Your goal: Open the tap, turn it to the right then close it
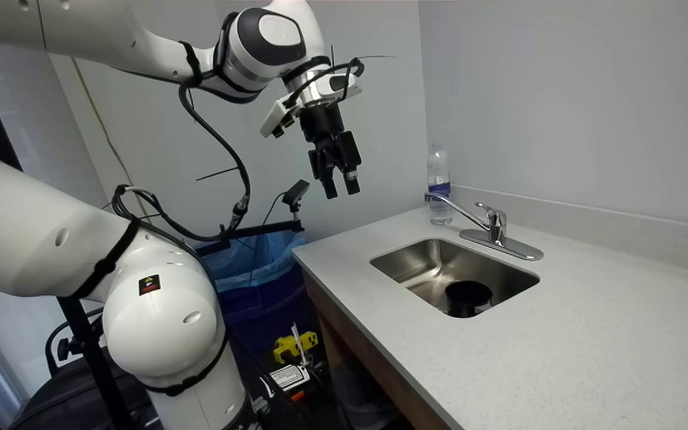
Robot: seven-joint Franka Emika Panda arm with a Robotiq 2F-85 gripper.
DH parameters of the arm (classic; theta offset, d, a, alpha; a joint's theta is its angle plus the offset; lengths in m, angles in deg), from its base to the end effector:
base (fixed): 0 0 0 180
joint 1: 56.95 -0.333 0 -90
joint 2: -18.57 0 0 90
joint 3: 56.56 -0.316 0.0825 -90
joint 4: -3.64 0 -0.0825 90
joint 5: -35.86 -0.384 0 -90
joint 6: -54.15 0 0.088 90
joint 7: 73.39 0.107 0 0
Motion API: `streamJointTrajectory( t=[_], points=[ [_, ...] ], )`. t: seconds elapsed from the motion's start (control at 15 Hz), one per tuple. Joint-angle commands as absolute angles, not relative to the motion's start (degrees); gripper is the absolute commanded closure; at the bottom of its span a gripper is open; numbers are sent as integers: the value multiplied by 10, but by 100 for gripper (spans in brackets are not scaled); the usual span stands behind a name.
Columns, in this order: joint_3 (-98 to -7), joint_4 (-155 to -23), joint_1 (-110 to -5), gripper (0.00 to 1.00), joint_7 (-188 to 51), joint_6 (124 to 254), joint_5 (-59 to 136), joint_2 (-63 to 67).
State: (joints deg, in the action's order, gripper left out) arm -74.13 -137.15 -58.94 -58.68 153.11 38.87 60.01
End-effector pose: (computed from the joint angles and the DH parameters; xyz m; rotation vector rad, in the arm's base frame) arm 0.3159 0.1222 0.5252 2.8887 0.0245 0.0514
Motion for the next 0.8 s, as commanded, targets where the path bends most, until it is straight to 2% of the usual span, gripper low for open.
streamJointTrajectory(
  t=[0.0, 0.33, 0.4, 0.73],
  points=[
    [-730, -1370, -605, 0, -577, 1528, 398, 596],
    [-728, -1368, -605, 0, -574, 1525, 393, 591],
    [-677, -1419, -593, 0, -632, 1555, 415, 612],
    [-576, -1439, -552, 0, -688, 1634, 451, 556]
  ],
)
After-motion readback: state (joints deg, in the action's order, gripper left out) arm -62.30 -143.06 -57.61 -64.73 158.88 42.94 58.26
